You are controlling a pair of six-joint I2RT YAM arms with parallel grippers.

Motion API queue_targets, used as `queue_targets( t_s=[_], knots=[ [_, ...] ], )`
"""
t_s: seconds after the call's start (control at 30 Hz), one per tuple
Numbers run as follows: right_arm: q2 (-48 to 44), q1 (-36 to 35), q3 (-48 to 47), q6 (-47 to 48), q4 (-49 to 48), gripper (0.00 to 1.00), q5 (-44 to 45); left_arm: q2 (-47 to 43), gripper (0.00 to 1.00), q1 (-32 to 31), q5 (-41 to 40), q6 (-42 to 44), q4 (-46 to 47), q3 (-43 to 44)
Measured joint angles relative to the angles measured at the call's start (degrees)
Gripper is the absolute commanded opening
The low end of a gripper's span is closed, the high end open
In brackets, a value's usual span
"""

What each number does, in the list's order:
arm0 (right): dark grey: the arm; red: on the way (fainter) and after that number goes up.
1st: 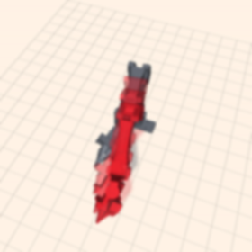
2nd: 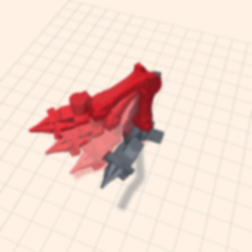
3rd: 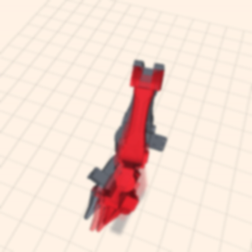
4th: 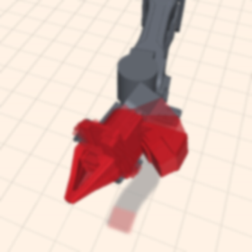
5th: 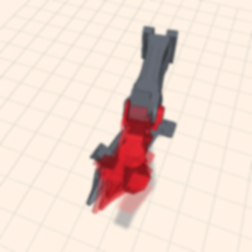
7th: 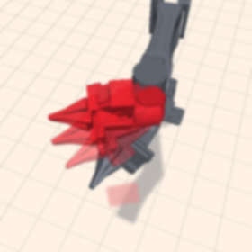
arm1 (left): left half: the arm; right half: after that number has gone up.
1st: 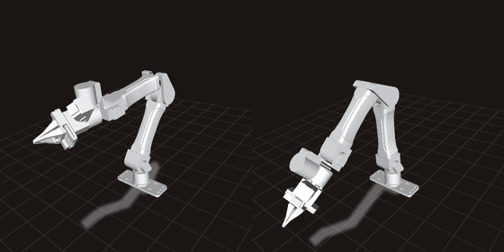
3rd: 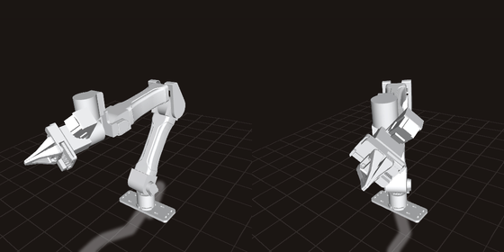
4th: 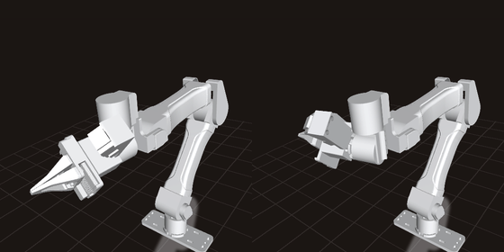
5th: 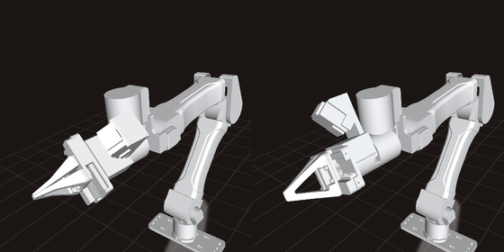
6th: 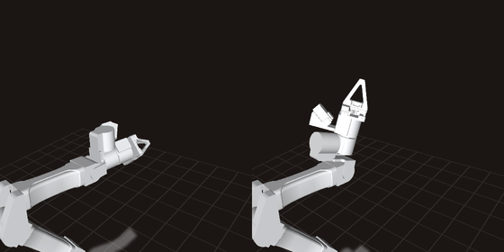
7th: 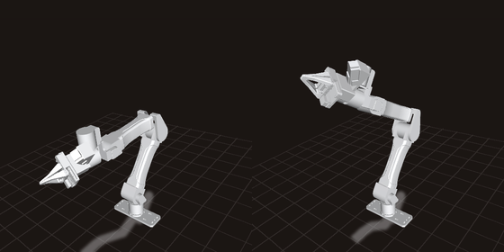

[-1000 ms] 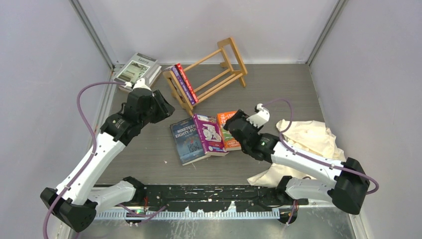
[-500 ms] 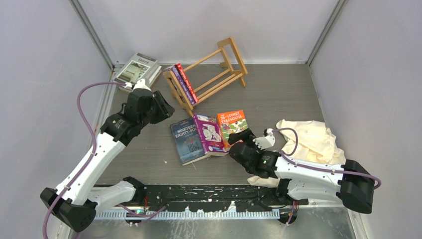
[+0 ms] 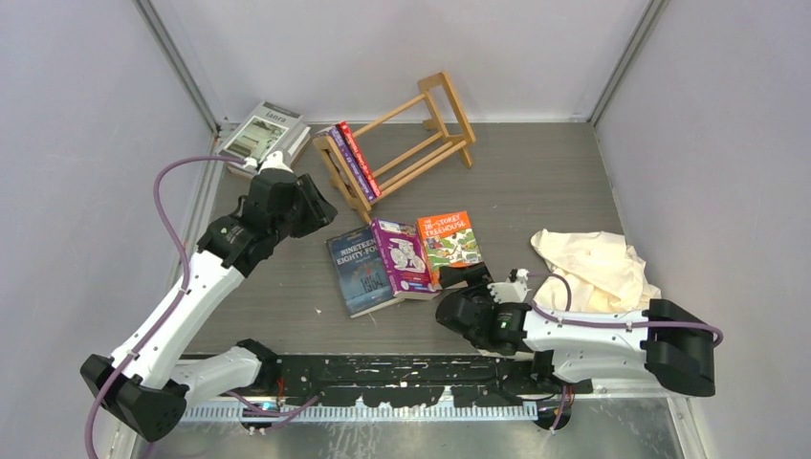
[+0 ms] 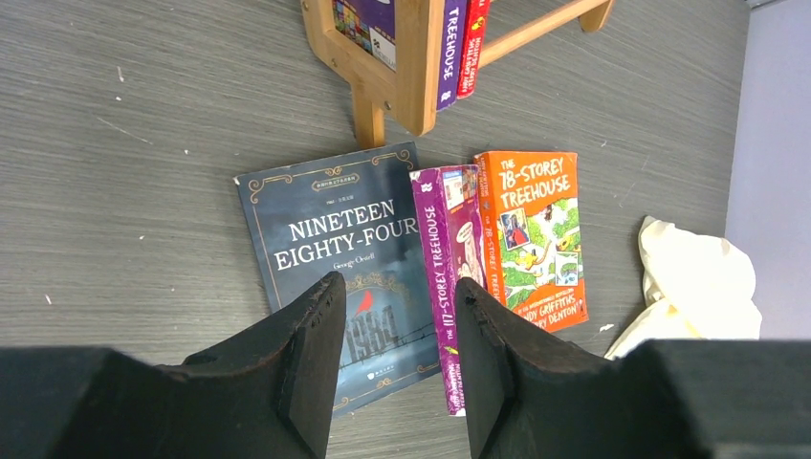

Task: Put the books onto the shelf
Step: Pick up the book from the center of the board.

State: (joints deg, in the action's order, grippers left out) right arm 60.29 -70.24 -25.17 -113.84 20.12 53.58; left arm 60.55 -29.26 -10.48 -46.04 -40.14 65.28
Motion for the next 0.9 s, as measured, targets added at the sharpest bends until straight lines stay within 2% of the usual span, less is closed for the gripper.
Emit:
queue_targets(
  t_s=[0.3, 0.9],
  knots=[
    [3.69, -1.25, 3.52, -4.11, -3.61, 0.82, 1.42, 0.02, 0.47, 0.00, 0.00, 0.20, 0.04, 0.00],
    [10.27, -1.33, 7.52, -4.42, -14.47, 0.82, 3.78, 2.25, 0.47, 0.00, 0.02, 1.31, 0.46, 0.00]
  ],
)
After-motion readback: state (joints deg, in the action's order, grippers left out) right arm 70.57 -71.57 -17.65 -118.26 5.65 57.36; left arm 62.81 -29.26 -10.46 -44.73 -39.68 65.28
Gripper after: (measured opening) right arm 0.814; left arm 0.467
